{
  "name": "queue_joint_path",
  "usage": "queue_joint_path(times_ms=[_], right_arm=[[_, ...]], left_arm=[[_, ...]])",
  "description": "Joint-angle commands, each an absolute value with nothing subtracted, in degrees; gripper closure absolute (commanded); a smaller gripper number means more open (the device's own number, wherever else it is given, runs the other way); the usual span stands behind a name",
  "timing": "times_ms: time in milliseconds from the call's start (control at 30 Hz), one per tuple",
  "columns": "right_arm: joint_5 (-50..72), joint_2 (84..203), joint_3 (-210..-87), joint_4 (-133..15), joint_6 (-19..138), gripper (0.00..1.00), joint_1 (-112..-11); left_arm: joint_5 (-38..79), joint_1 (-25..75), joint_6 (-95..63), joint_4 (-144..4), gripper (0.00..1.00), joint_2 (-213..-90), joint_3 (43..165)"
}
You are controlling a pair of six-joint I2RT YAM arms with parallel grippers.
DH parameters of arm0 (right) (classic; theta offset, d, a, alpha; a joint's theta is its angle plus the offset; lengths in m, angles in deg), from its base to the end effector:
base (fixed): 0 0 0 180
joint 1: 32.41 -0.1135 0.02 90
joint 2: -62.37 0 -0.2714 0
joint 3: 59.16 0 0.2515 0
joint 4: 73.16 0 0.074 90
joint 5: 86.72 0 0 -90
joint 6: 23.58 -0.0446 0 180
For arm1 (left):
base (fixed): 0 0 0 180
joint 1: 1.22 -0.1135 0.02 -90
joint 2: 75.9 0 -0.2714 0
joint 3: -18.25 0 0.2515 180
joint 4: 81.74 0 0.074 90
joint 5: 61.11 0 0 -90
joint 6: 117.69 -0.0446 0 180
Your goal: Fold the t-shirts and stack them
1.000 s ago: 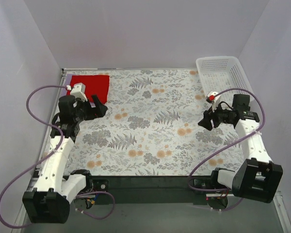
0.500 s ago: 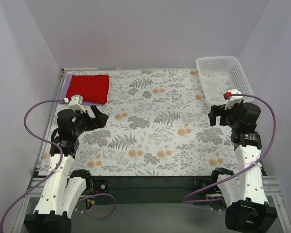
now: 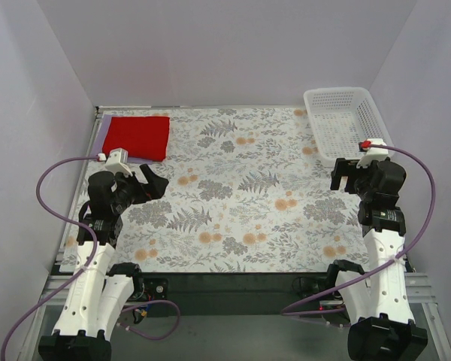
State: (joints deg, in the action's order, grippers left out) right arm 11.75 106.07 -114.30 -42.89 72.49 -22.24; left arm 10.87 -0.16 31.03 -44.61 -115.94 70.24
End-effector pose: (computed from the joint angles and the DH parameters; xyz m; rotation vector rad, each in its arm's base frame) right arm 0.1804 -0.0257 0.3128 -0.0325 1.8958 -0.0526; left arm 0.1633 -0.0168 0.2906 -0.8338 1.9566 -0.9604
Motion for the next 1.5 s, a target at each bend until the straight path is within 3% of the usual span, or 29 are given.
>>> queue_joint_path(times_ms=[0, 1467], right_arm=[[7.86, 105.08, -113.74, -45.21, 69.76, 0.02, -21.87], [1.52, 103.68, -113.56, -44.59, 70.73, 0.02, -21.87]], left_arm=[[9.55, -0.51, 31.28, -45.09, 0.03, -115.98, 71.60], [7.18, -0.51, 31.63, -45.44, 0.03, -118.00, 73.27]])
